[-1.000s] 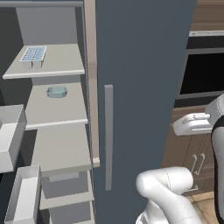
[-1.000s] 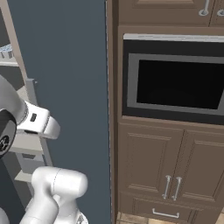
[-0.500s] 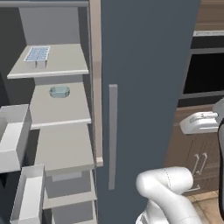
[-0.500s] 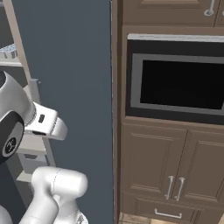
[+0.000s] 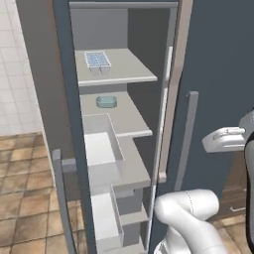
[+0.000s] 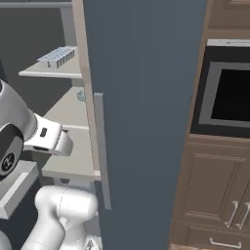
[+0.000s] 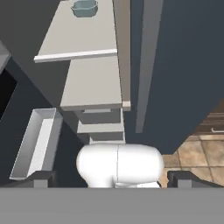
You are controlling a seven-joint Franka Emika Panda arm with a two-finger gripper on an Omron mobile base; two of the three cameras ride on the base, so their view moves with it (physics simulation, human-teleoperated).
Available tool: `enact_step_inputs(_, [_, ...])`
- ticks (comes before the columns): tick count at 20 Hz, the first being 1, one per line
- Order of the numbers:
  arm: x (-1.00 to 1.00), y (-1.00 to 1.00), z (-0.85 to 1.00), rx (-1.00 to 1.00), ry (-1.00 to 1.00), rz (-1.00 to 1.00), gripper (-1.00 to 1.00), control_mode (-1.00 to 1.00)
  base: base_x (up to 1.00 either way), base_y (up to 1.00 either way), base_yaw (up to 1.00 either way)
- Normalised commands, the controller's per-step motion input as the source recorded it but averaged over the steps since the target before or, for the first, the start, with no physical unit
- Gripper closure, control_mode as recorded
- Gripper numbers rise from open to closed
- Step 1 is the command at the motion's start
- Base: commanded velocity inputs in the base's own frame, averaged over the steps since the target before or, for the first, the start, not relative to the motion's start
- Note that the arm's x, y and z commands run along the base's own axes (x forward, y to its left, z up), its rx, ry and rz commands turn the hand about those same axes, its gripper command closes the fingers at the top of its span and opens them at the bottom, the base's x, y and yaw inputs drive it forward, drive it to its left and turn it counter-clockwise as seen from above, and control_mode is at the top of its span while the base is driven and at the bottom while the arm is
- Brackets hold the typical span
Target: Open the freezer door, pick up the ice cube tray from the freezer, and place it on the dining counter.
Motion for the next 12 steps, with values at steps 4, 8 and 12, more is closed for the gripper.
enact_step_inputs(4, [0.00, 0.00, 0.00, 0.00, 0.00, 0.00, -1.00, 1.00, 0.54, 0.29, -0.05])
enact_step_inputs(8, [0.00, 0.00, 0.00, 0.00, 0.00, 0.00, -1.00, 1.00, 0.65, 0.12, -0.01])
enact_step_inputs(12, [0.00, 0.00, 0.00, 0.00, 0.00, 0.00, -1.00, 1.00, 0.23, 0.32, 0.00])
